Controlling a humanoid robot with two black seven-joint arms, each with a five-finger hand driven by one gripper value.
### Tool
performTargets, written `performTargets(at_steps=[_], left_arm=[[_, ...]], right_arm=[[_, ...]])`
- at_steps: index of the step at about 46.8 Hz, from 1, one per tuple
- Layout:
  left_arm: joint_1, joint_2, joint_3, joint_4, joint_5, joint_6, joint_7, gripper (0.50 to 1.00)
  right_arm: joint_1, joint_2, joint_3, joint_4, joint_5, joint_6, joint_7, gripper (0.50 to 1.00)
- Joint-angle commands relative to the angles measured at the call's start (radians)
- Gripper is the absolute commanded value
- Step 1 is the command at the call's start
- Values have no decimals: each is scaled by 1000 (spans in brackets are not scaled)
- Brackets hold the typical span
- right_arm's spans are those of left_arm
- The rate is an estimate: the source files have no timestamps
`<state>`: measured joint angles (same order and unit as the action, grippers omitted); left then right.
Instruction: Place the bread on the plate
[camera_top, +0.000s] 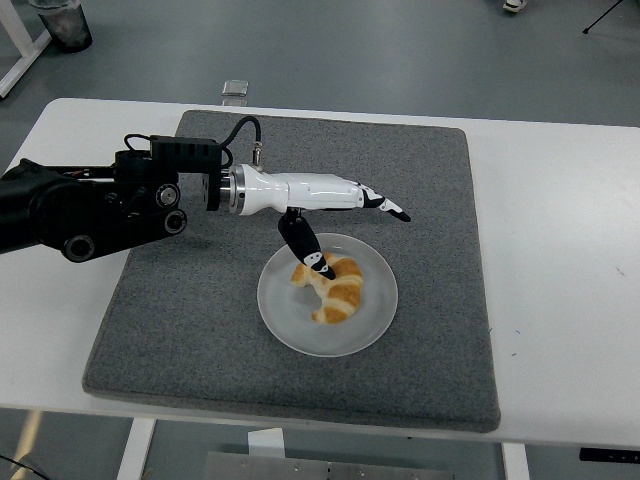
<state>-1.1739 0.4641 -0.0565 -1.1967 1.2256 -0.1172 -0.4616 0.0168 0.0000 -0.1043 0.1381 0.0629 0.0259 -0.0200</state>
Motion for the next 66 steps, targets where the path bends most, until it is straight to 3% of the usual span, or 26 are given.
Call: performTargets(at_steps=[1,14,29,39,55,66], left_arm=[[0,1,-9,3,-98,1,0,994],[0,1,-74,34,-625,1,0,994],[0,-4,-154,227,-1054,1,3,994],[17,-9,-154,328,-1264,-1,14,994],[76,-9,-189,382,-1472,2,182,994],[131,-16,-279,414,-1552,53,199,994]], right_arm=[[0,0,0,0,0,0,0,952],[0,0,0,0,0,-1,0,952],[0,0,0,0,0,0,0,952],[0,0,0,0,0,0,0,952],[0,0,0,0,0,0,0,952],[0,0,0,0,0,0,0,952]])
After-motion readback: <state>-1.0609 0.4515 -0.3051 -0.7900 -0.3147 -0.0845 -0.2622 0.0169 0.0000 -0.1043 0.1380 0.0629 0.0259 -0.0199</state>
